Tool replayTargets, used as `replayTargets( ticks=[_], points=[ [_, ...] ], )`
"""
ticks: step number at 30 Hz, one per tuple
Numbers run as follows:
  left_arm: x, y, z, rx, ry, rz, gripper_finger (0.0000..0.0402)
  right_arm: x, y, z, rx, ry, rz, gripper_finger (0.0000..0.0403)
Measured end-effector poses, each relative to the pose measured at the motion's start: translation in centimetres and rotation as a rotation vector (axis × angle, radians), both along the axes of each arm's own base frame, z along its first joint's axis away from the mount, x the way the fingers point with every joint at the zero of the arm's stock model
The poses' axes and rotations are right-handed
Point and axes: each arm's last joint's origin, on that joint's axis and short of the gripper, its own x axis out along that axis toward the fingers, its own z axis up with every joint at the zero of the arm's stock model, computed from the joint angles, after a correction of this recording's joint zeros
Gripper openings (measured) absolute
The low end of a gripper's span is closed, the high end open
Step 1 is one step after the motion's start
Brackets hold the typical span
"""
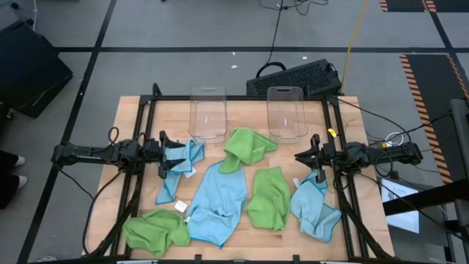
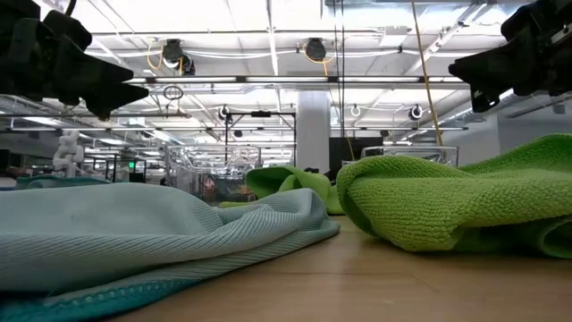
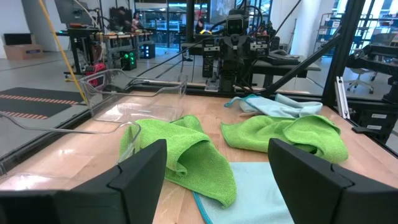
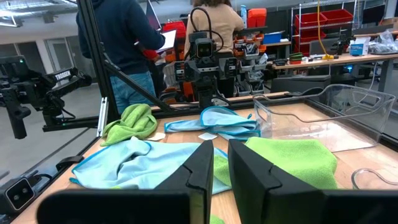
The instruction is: Fold microfiber towels
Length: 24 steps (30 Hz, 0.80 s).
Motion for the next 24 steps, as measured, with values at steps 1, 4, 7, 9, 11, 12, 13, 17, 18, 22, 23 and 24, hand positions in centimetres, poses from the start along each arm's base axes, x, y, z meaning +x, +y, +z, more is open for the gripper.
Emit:
replayTargets(
  ticks=[1, 4, 7, 9, 11, 12, 13, 17, 18, 22, 23, 24],
  points=[
    [0.0, 0.0, 0.0, 0.000, 0.000, 0.000, 0.0283, 0.0, 0.0, 0.1, 0.001, -0.010, 0.000, 0.0043],
    [0.0, 0.0, 0.0, 0.000, 0.001, 0.000, 0.0283, 0.0, 0.0, 0.6, 0.009, -0.060, 0.000, 0.0043],
    [0.0, 0.0, 0.0, 0.000, 0.000, 0.000, 0.0283, -0.1, 0.0, 1.1, 0.017, -0.113, 0.000, 0.0043],
    [0.0, 0.0, 0.0, 0.000, 0.000, 0.000, 0.0283, -0.2, 0.0, 1.6, 0.024, -0.162, 0.000, 0.0043],
    [0.0, 0.0, 0.0, 0.000, 0.000, 0.000, 0.0283, -0.3, 0.0, 2.0, 0.031, -0.212, 0.000, 0.0043],
    [0.0, 0.0, 0.0, 0.000, 0.000, 0.000, 0.0283, -0.4, -0.1, 2.2, 0.034, -0.232, -0.001, 0.0043],
    [0.0, 0.0, 0.0, 0.000, 0.000, 0.000, 0.0283, -0.4, -0.1, 2.4, 0.038, -0.251, -0.007, 0.0043],
    [0.0, 0.0, 0.0, 0.000, 0.001, 0.000, 0.0283, -0.5, -0.2, 2.8, 0.015, -0.270, -0.037, 0.0043],
    [0.0, 0.0, 0.0, 0.000, 0.000, 0.000, 0.0283, -0.4, -0.1, 2.7, 0.011, -0.255, -0.030, 0.0043],
    [0.0, 0.0, 0.0, 0.000, 0.000, 0.000, 0.0283, -0.5, 0.1, 5.1, -0.004, -0.249, 0.015, 0.0043],
    [0.0, 0.0, 0.0, 0.000, 0.000, 0.000, 0.0283, -0.5, 0.2, 6.0, -0.011, -0.243, 0.018, 0.0043],
    [0.0, 0.0, 0.0, 0.000, 0.001, 0.000, 0.0283, -0.3, 0.3, 6.7, -0.017, -0.224, 0.022, 0.0043]
  ],
)
